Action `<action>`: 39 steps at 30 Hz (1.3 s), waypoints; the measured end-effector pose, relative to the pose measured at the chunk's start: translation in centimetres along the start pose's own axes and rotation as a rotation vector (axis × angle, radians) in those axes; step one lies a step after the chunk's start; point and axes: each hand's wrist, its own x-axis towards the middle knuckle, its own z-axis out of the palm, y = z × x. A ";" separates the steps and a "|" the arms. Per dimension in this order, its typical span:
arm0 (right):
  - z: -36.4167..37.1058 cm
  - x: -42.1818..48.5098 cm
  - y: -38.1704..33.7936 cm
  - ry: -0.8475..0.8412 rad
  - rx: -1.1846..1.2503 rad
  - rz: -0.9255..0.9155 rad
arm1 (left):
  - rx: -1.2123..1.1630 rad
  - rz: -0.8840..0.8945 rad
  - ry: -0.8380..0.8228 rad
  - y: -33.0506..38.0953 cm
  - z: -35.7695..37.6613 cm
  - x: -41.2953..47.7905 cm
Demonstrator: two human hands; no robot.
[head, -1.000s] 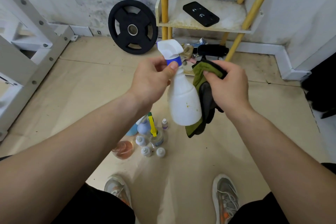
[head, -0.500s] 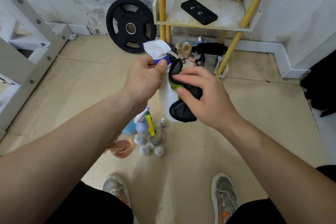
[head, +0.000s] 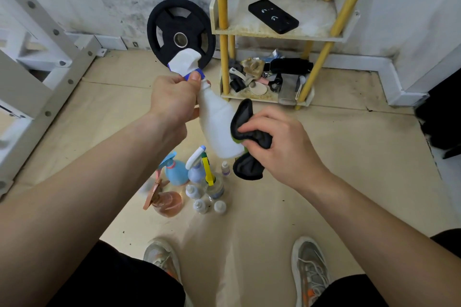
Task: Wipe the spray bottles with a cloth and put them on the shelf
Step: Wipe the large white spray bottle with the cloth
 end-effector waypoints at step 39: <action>-1.0 0.4 1.5 -0.044 0.506 0.738 | -0.287 -0.126 0.070 -0.6 0.1 1.3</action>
